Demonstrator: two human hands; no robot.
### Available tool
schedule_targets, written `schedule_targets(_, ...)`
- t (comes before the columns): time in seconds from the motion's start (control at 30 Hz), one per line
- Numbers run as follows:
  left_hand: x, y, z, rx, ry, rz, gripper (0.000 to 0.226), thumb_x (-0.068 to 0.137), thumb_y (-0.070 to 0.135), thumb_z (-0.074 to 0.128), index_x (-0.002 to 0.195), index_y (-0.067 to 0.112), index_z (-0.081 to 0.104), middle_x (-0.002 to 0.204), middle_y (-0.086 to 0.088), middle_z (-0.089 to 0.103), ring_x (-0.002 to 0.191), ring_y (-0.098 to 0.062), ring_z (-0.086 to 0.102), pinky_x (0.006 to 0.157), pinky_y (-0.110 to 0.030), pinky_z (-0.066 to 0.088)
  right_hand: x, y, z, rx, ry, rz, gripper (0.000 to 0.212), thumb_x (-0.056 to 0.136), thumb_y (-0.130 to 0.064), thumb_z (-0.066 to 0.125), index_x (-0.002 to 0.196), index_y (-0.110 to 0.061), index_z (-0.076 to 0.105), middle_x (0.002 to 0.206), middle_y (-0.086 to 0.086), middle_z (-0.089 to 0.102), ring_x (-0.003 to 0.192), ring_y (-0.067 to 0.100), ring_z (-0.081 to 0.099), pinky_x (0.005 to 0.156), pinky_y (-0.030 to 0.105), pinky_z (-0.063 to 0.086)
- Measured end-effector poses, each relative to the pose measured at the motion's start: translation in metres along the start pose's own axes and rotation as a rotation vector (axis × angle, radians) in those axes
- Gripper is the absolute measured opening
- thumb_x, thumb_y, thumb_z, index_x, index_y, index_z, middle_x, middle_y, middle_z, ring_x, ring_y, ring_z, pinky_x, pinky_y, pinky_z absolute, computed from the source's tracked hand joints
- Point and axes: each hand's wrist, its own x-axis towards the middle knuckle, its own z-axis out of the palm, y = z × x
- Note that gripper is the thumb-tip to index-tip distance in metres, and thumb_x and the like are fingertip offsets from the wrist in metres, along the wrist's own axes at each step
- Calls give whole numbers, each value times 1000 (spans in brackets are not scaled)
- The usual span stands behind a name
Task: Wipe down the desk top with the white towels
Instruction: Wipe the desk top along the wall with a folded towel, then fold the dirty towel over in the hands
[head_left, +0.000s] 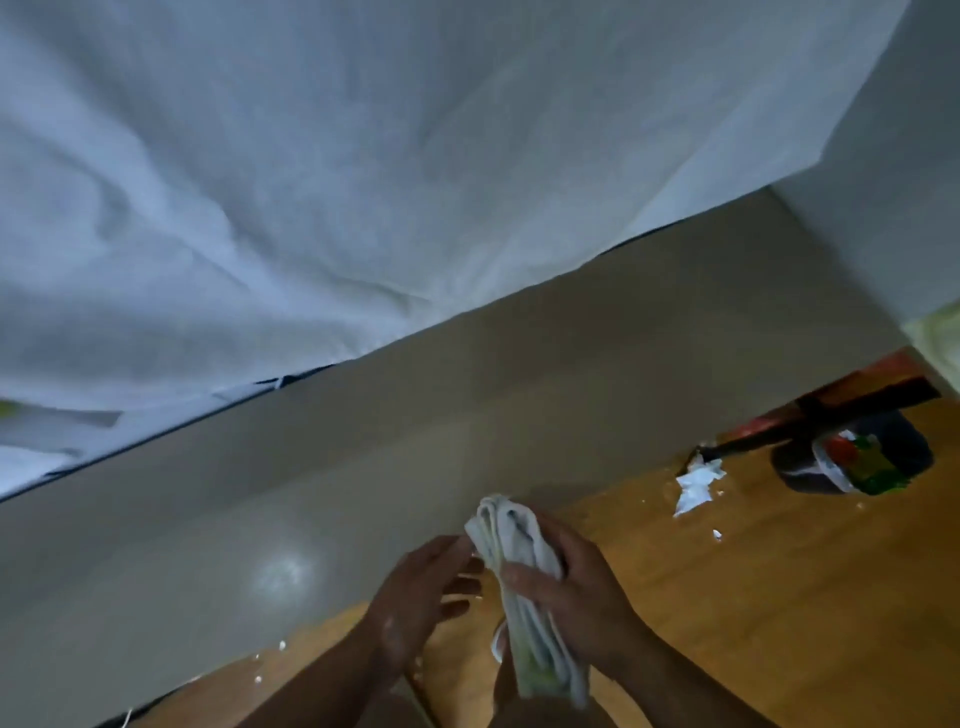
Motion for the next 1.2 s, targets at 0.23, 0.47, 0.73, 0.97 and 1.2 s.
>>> schedule_targets(0.23,-79,-40,-48,-221,-33,101,48,82,48,70,124,25,70,114,-8,77,105,-32,75,97,-49,59,-29,-15,82,51,-169,20,51,85,-18,76,132,-23,57,121,1,71,114,24,69,91,42,59)
schedule_targets(0.47,-153,-125,-141,-366,107,293,41,83,42,75,123,34,72,119,-10,75,108,-30,74,94,-52,61,-78,-33,200,-31,-263,-70,39,79,-14,65,118,-18,65,105,5,73,99,20,70,82,30,54)
schedule_targets(0.73,-258,-262,-259,-593,275,386,41,92,28,64,133,28,68,123,-10,75,113,-30,72,83,-42,59,-146,-23,375,-188,-431,-46,32,97,-1,56,98,-26,78,94,-2,79,90,15,75,74,25,55)
schedule_targets(0.97,-332,-351,-338,-758,642,404,21,104,22,62,121,17,73,111,-7,79,106,-27,75,81,-43,63,-167,-11,514,-21,-744,205,67,80,-45,73,128,0,64,118,34,67,112,43,66,101,53,49)
schedule_targets(1.2,-375,-420,-400,-840,891,320,19,103,21,62,111,15,78,102,-7,81,100,-27,77,85,-51,64,-181,-3,629,-151,-990,404,54,91,-28,44,125,8,65,117,36,65,107,46,67,93,53,55)
